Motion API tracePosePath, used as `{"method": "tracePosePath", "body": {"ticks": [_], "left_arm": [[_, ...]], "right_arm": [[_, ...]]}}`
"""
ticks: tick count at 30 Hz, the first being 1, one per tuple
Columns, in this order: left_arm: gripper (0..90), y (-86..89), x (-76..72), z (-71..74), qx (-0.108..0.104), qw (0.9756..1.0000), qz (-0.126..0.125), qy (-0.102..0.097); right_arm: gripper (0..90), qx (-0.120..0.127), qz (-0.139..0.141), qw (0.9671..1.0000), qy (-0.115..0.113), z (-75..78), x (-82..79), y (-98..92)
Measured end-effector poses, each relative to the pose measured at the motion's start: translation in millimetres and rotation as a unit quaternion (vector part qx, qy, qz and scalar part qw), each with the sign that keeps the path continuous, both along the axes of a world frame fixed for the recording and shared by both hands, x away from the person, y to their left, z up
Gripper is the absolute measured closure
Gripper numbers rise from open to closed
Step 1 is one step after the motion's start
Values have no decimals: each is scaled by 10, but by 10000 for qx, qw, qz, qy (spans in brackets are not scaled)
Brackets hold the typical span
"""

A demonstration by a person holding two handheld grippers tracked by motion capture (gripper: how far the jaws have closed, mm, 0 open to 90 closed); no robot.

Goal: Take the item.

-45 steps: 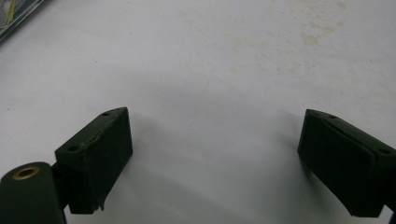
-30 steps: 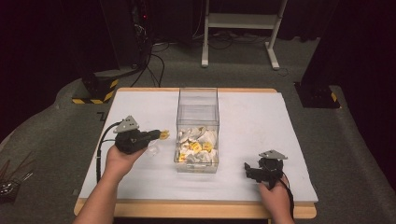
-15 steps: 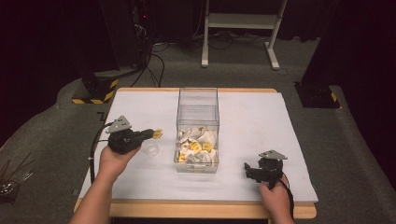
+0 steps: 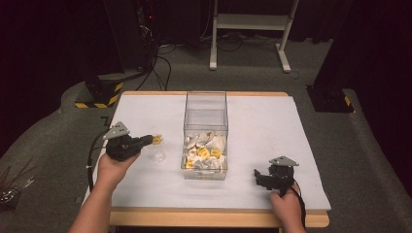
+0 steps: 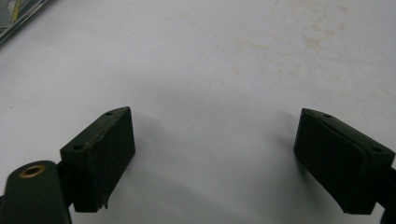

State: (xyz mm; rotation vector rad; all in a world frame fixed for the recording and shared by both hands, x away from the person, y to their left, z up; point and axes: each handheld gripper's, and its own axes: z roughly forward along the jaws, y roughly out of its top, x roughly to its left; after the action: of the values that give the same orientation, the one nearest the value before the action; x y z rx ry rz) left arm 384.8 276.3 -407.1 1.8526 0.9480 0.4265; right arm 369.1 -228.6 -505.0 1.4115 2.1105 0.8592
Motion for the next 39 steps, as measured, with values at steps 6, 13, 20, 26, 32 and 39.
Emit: {"method": "tracePosePath", "body": {"ticks": [6,13,20,26,32,39], "left_arm": [[867,19,24,-49,59,9999,70,61],[860,21,52,-96,110,9998,133,118],[555,9,44,-89,69,9998,198,57],[456,1,21,-77,19,9998,174,46],[302,2,11,-83,103,9996,240,74],[230,32,-36,-97,282,9991,304,59]], "right_arm": [[124,1,0,10000,-1,0,0,0],[124,1,0,10000,-1,0,0,0],[124,3,-1,10000,0,0,0,0],[124,2,0,10000,-1,0,0,-1],[124,1,0,10000,-1,0,0,0],[124,0,7,10000,0,0,1,-2]]}}
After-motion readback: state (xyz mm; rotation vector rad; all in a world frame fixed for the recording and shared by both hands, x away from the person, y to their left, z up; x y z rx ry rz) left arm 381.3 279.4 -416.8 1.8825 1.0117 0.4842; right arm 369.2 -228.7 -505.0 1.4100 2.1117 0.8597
